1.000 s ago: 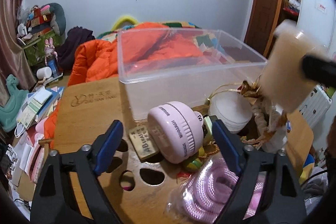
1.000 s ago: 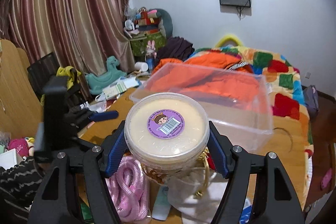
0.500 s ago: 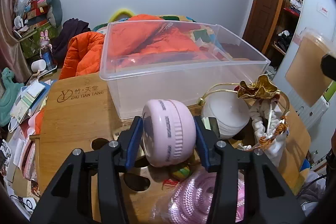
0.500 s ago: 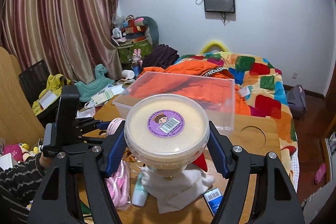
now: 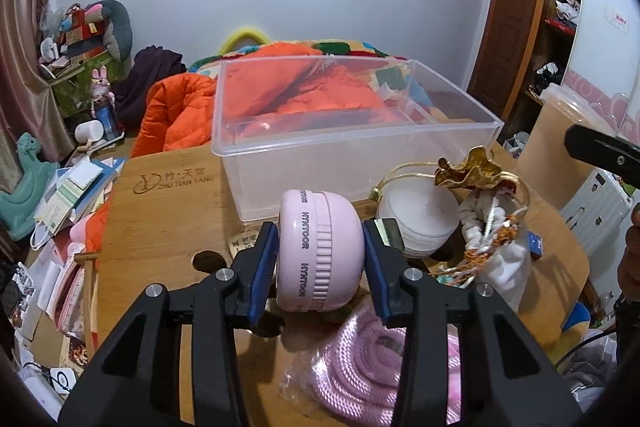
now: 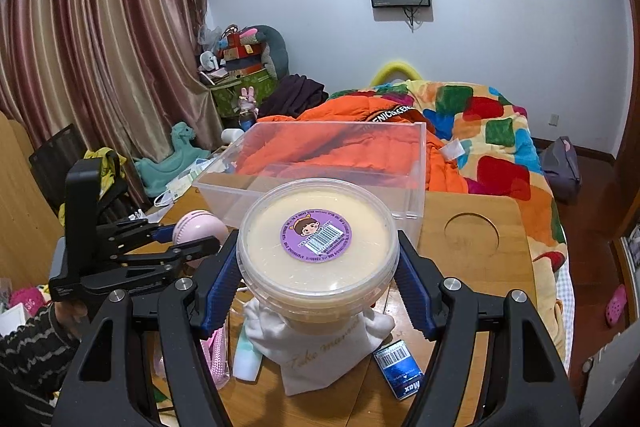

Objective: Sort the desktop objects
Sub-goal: 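Carry the pink gadget and cream tub over the clear plastic box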

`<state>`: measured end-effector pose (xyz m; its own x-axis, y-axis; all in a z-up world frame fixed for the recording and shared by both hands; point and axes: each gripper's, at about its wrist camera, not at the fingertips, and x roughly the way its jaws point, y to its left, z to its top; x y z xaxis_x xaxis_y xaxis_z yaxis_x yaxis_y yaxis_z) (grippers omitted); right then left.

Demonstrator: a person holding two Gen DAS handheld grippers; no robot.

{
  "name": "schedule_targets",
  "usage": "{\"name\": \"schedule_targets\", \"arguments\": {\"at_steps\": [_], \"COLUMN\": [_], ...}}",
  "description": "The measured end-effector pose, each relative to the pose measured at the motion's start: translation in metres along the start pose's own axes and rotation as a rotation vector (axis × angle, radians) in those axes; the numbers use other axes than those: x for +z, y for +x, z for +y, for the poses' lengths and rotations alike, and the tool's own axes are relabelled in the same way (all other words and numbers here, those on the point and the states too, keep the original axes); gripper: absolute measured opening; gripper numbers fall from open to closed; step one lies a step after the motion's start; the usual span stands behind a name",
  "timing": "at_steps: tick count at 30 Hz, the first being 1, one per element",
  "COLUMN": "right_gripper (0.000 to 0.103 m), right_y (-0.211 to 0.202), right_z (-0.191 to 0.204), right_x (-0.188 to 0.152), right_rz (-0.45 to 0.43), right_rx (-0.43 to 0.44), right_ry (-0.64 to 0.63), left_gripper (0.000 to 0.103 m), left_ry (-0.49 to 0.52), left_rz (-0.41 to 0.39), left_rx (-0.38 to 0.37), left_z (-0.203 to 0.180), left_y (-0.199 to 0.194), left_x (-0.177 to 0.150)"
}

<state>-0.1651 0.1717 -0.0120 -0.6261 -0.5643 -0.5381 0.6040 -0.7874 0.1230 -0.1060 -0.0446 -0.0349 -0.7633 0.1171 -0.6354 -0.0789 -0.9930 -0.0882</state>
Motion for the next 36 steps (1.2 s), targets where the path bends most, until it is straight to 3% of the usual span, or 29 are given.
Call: {"name": "schedule_targets", "arguments": {"at_steps": [9, 16, 28, 36], "right_gripper": [0.067, 0.067, 0.067, 0.067], "right_y": [-0.012, -0.013, 0.013, 0.046], "right_z": [0.000, -0.003, -0.014, -0.019], "right_x": [0.009, 0.024, 0.062, 0.077], "right_rz": [-0.026, -0.039, -0.043, -0.011], "right_rx": [0.005, 0.004, -0.009, -0.018], "right_ry": [-0.007, -0.011, -0.037, -0.045], "left_gripper": [0.041, 0.041, 0.041, 0.041], "left_ry": [0.045, 0.028, -0.015, -0.016], "left_rz": [-0.105, -0.152, -0.185, -0.139], "left_rx": [0.040, 0.034, 0.019, 0.019], "left_z": [-0.010, -0.007, 0.015, 0.023], "left_y": [-0.046, -0.056, -0.046, -0.017], "left_x": [0.019, 0.042, 0.084, 0.098]}}
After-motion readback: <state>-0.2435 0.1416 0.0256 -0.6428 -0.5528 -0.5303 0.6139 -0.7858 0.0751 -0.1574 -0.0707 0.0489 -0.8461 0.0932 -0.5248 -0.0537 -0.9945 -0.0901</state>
